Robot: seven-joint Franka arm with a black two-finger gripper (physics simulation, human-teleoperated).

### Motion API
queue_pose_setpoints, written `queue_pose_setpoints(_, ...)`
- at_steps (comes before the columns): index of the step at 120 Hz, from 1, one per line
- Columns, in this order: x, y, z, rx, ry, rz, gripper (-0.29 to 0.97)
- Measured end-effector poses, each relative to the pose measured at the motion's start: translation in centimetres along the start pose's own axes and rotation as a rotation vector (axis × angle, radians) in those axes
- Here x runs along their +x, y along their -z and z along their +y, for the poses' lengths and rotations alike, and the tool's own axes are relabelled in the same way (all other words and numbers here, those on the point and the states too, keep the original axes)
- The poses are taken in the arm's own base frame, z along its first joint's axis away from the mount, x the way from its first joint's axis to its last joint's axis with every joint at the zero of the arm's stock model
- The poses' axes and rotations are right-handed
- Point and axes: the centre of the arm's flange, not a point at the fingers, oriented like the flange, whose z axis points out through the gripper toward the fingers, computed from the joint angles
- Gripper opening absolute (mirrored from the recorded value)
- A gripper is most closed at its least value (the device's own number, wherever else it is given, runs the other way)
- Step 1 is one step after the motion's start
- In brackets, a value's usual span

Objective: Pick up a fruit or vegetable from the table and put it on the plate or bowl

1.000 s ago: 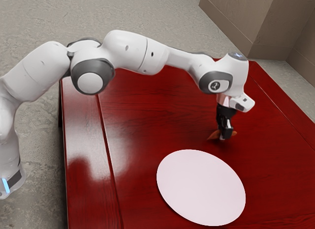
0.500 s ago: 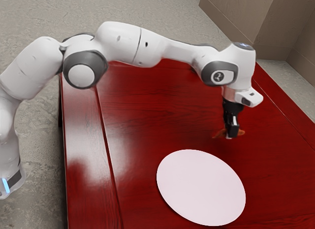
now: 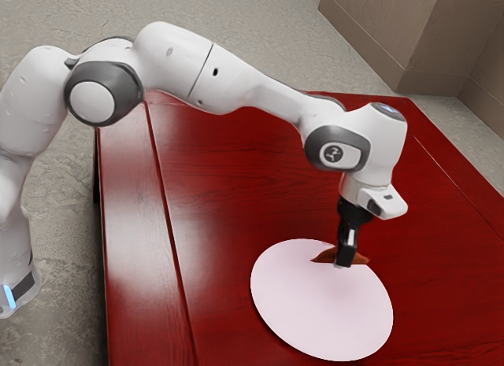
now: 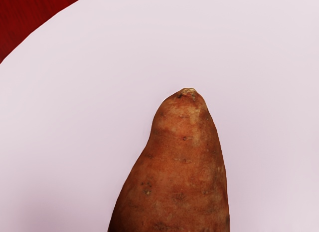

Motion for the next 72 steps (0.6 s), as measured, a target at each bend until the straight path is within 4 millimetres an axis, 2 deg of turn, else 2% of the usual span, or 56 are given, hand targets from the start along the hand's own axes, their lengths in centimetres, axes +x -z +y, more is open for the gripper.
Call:
queue_pose_setpoints(14,-0.1,-1.0,0.9,-0.009,-0.014,-0.012,0.14)
queue_pose_setpoints(35,0.1,-1.8,1.2,-0.015,-0.017,-0.011,0.15)
queue_pose_setpoints(44,0.2,-2.1,1.2,-0.021,-0.015,-0.012,0.36)
queue_pose_setpoints(51,0.2,-2.1,1.2,-0.027,-0.014,-0.011,0.47)
queue_pose_setpoints(72,0.2,-1.7,1.1,-0.041,-0.011,0.000,0.62)
